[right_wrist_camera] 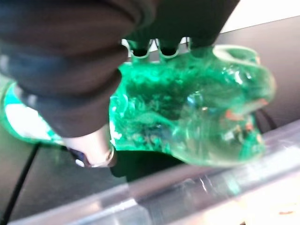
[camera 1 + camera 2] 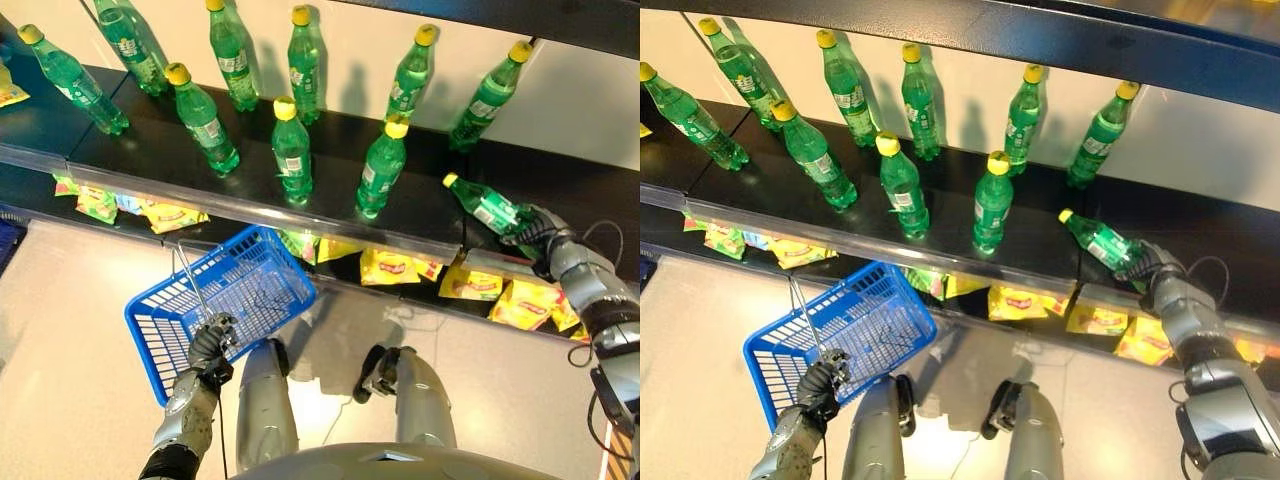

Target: Pick up the snacks into the basket

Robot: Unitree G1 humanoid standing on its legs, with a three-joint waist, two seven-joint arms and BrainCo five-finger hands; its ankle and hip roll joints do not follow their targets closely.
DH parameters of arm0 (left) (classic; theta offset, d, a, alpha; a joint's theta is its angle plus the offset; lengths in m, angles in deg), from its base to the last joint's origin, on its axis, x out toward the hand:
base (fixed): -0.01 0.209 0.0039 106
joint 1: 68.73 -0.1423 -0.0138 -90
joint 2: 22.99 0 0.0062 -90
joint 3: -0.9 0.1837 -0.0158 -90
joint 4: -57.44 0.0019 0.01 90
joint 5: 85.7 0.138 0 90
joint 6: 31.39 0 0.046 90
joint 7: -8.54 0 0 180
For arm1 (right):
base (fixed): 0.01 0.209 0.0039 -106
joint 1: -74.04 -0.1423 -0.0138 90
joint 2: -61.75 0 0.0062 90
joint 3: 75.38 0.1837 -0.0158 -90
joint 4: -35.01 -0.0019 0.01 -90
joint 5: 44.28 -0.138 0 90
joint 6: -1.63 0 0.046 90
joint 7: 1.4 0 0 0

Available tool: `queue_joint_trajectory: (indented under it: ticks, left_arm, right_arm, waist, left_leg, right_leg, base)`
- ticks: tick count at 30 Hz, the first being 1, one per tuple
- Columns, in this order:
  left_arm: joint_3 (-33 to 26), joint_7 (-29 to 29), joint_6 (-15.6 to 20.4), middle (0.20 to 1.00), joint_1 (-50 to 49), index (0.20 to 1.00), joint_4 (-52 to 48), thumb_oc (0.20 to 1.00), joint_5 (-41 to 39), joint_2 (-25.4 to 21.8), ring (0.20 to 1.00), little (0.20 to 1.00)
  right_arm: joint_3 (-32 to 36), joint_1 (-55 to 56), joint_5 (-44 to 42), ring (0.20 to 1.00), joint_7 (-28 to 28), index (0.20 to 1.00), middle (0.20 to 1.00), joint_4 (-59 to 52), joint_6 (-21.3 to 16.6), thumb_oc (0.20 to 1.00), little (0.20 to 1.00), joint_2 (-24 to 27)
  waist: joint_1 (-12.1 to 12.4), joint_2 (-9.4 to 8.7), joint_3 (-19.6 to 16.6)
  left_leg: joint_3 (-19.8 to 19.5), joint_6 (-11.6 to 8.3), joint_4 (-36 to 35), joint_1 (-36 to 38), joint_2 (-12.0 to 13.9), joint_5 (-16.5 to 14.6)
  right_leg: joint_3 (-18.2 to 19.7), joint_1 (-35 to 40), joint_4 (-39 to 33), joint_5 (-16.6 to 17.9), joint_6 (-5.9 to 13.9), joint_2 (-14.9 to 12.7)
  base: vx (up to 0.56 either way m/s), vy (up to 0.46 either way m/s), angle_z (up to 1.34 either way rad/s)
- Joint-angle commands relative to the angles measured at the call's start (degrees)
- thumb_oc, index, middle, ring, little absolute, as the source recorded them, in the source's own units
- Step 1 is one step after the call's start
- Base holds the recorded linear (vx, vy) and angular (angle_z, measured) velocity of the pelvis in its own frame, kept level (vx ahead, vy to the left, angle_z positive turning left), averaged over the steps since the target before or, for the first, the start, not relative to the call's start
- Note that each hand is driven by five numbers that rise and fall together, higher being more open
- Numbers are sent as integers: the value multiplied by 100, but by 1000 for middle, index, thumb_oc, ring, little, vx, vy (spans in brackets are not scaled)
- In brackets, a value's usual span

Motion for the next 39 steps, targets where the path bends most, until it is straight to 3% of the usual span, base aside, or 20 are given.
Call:
queue_joint_trajectory:
  ticks: [1, 5, 10, 17, 18, 24, 29, 39]
  left_arm:
    - [-182, 119, 459, 200, -128, 200, -620, 200, -42, 144, 200, 200]
    - [-345, 173, 473, 200, -120, 200, -667, 200, 1, 169, 200, 200]
    - [-403, 244, 454, 200, -135, 200, -769, 200, 69, 155, 200, 200]
    - [-425, 368, 436, 200, -147, 200, -783, 200, 103, 161, 200, 200]
    - [-387, 482, 443, 200, -174, 200, -837, 200, 129, 148, 200, 200]
    - [-345, 716, 422, 200, -281, 200, -988, 200, 275, 38, 200, 200]
    - [-300, 706, 397, 200, -362, 200, -1191, 200, 428, -32, 200, 200]
    - [-185, 637, 273, 200, -533, 200, -1856, 200, 785, -251, 200, 200]
  right_arm:
    - [696, 501, -133, 200, 22, 200, 200, -713, -97, 200, 200, 407]
    - [1982, 1789, -262, 200, 399, 200, 200, -2259, -141, 200, 200, 449]
    - [2794, 2372, -362, 200, 604, 200, 200, -3069, -207, 200, 200, 440]
    - [3096, 2575, -661, 200, 992, 200, 200, -3852, -382, 200, 200, 463]
    - [2821, 2691, -1119, 200, 1567, 200, 200, -4420, -531, 200, 200, 556]
    - [1944, 2727, -1430, 200, 2607, 200, 200, -5158, -583, 200, 200, 930]
    - [1423, 2352, -1218, 200, 2787, 200, 200, -5389, -520, 200, 200, 895]
    - [-192, 735, -715, 200, 2911, 200, 200, -5774, -437, 200, 200, -62]
  waist:
    - [-111, 24, -209]
    - [-189, -65, -217]
    - [-250, -138, -225]
    - [-260, -186, -239]
    - [-242, -222, -226]
    - [-115, -286, -173]
    - [-4, -271, -124]
    - [428, -304, 70]
  left_leg:
    - [363, 335, -112, 33, -31, 158]
    - [394, 304, -193, 159, 2, 159]
    - [401, 276, -210, 223, 35, 153]
    - [409, 269, -251, 266, 42, 173]
    - [422, 260, -295, 287, 38, 214]
    - [385, 241, -335, 283, 12, 282]
    - [374, 250, -347, 282, -12, 308]
    - [249, 310, -303, 162, -108, 360]
  right_leg:
    - [146, 86, -416, 692, 615, -54]
    - [148, 165, -486, 694, 643, -37]
    - [161, 232, -537, 671, 645, -3]
    - [175, 259, -573, 681, 647, 38]
    - [174, 280, -604, 702, 646, 46]
    - [136, 322, -643, 707, 617, 47]
    - [82, 361, -637, 696, 613, 13]
    - [-56, 384, -645, 751, 573, 2]
  base:
    - [19, -12, -10]
    - [27, -27, -8]
    - [19, -15, -3]
    - [7, -7, -3]
    - [0, 0, 0]
    - [-7, -10, 1]
    - [-10, -8, 8]
    - [-25, -13, 9]
